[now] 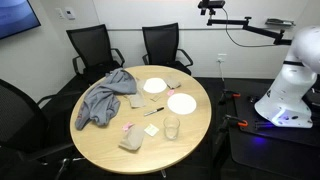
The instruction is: Move the glass cup to the right.
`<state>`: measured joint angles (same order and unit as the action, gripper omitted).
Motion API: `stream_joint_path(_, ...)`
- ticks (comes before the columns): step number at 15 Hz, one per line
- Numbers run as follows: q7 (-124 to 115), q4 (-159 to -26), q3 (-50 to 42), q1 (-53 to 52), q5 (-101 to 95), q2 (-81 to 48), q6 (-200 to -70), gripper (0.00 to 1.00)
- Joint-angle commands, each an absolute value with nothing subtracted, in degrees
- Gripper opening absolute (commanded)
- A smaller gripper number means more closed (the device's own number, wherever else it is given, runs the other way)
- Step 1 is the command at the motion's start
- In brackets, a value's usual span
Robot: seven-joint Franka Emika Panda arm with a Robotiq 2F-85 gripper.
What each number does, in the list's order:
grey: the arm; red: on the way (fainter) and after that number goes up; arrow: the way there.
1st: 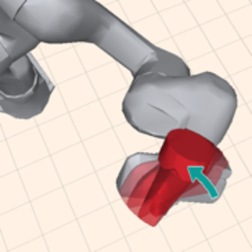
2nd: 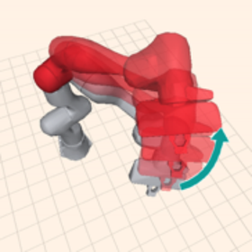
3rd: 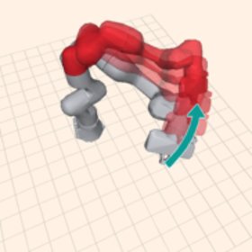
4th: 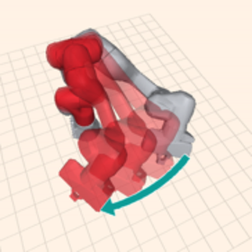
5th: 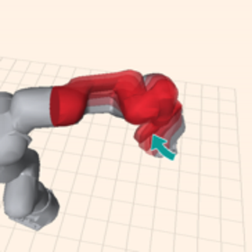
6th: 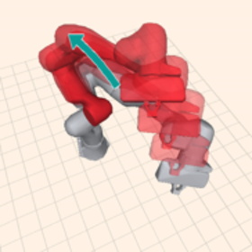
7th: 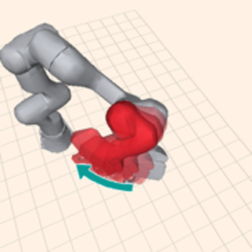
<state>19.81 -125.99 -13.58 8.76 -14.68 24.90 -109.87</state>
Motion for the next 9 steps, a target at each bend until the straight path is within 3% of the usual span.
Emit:
stream_joint_path(1, 19.9, -125.9, -13.5, 8.8, -14.6, 24.9, -109.8, 1.0)
stream_joint_path(9, 18.7, -126.9, -11.8, 7.1, -13.3, 24.4, -111.4, 1.0)
